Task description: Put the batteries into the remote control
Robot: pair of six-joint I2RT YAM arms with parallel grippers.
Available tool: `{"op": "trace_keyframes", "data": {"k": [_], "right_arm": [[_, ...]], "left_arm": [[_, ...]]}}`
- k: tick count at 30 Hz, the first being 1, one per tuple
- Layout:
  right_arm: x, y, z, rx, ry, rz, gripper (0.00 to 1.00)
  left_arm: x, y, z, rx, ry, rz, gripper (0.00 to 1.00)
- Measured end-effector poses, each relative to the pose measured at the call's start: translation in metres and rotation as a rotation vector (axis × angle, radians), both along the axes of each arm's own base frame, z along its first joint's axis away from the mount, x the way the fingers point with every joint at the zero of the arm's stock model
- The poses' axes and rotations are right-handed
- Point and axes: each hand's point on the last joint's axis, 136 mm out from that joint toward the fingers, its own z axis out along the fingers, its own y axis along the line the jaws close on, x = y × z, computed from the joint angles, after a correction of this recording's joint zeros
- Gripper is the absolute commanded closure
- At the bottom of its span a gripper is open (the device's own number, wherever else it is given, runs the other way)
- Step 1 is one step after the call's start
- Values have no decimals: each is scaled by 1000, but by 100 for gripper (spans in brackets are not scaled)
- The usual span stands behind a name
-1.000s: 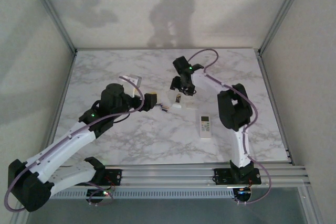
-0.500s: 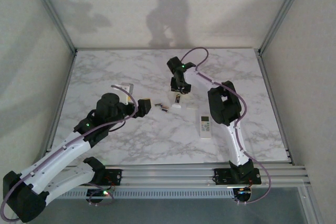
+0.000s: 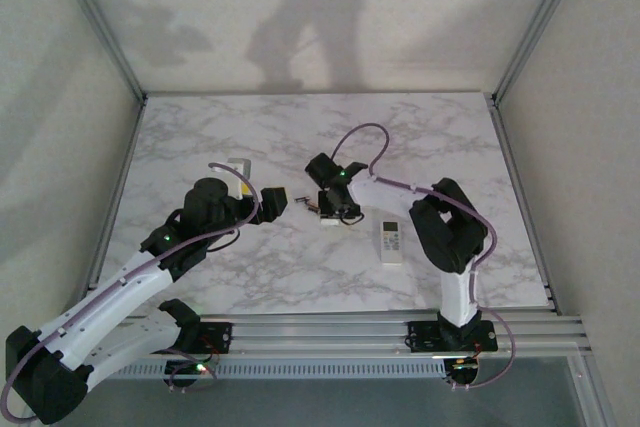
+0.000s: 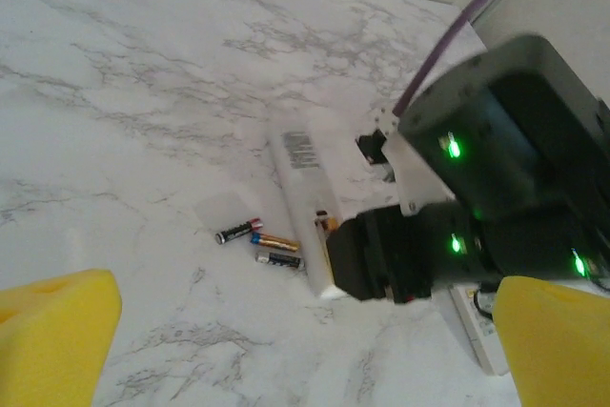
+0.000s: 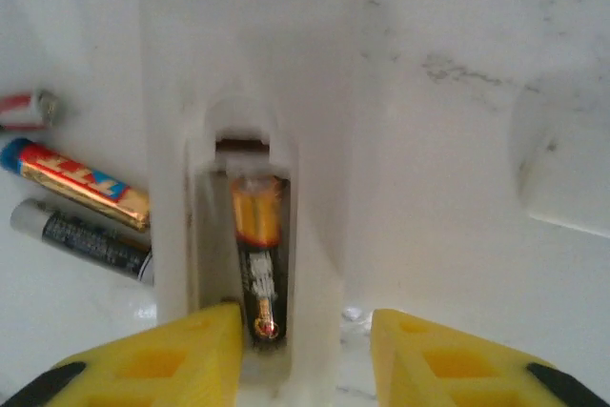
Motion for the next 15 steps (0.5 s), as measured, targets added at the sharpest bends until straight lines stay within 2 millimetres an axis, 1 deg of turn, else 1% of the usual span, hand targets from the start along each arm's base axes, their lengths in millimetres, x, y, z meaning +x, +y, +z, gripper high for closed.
{"op": "trace_keyframes", "data": {"k": [2,5,6,8,10,12,13,15], "right_arm": [[-11,-3,0,-17,20,16,50],[-8,-7,5,-38,14,10,44],[-6,-7,10,-41,11,6,42],[4,-4,22,-31,-14,-2,41],[18,3,39,-1,-50,-13,46],[31,11,52,27,-80,-19,55],[36,14,56,38,-90,-19,61],[39,16,54,44,-87,-23,73]], "left_arm": [[0,-1,0,-1,0,-3,1],[-1,-2,0,-4,2,-10,1],[-1,-2,0,-4,2,-11,1],[-1,-2,0,-4,2,-10,1],[-1,-2,1,-5,0,-10,1],[-2,-1,2,-8,-4,-10,1],[-2,-1,3,-9,-6,-10,1],[-2,-1,4,-11,-10,-10,1]]}}
